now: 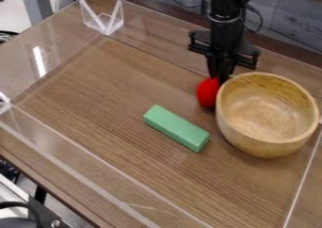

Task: Move the red fruit to the right

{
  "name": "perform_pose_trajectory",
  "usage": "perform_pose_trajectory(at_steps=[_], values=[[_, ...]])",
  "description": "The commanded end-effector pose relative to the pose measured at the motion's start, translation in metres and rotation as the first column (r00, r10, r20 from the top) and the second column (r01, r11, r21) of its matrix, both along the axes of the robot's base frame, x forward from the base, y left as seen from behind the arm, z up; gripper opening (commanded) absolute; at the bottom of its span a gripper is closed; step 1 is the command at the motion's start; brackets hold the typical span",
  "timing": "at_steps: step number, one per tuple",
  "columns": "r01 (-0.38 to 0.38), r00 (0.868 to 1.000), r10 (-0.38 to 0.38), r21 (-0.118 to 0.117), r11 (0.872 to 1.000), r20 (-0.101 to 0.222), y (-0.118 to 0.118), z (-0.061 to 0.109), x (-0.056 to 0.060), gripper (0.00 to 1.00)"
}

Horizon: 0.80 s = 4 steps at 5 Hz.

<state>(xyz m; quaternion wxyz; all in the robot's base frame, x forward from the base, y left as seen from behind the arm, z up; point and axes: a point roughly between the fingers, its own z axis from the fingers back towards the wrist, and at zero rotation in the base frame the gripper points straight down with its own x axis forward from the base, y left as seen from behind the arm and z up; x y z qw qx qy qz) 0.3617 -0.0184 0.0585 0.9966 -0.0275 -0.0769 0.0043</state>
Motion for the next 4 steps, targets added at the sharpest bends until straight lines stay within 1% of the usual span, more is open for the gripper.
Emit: perform_pose_trajectory(at_steps=[1,2,3,4], values=[[0.015,0.993,-0.015,0.000,1.000,0.121,0.0087,0.0466,0.0168,0.00],[-0.009,0.992,0.009,0.006,1.000,0.123,0.0123,0.0433,0.0153,0.00],[-0.032,0.991,0.030,0.012,0.999,0.128,0.0146,0.0402,0.0111,0.00],[-0.051,0.989,0.048,0.017,0.999,0.139,0.0154,0.0488,0.0115,0.00]])
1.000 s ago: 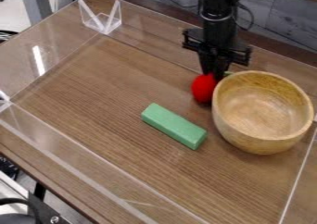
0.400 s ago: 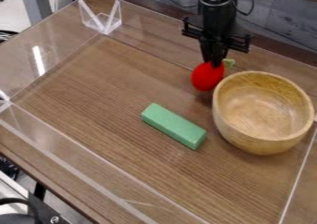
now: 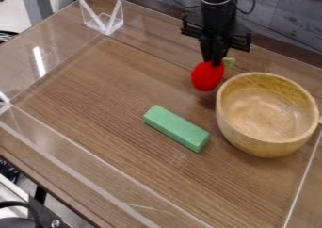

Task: Move the red fruit to the right

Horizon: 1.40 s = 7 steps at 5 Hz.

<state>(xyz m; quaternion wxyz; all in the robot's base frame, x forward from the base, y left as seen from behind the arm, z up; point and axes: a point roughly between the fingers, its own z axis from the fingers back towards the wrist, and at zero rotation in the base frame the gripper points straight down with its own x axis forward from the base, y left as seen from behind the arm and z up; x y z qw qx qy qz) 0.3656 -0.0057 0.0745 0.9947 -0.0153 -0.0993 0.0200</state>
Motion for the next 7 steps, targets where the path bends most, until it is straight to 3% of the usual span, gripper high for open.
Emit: perform_pose_trajectory(at_steps=[1,3,5,7], values=[[-0.030,0.995,0.029,0.005,1.000,0.099,0.004,0.038,0.009,0.00],[-0.065,0.992,0.063,0.017,0.998,0.110,0.005,0.024,0.010,0.00],[-0.003,0.992,-0.001,0.026,1.000,0.122,-0.011,0.013,0.007,0.00],[-0.005,0.991,0.001,0.034,0.999,0.136,-0.008,0.012,0.007,0.00]])
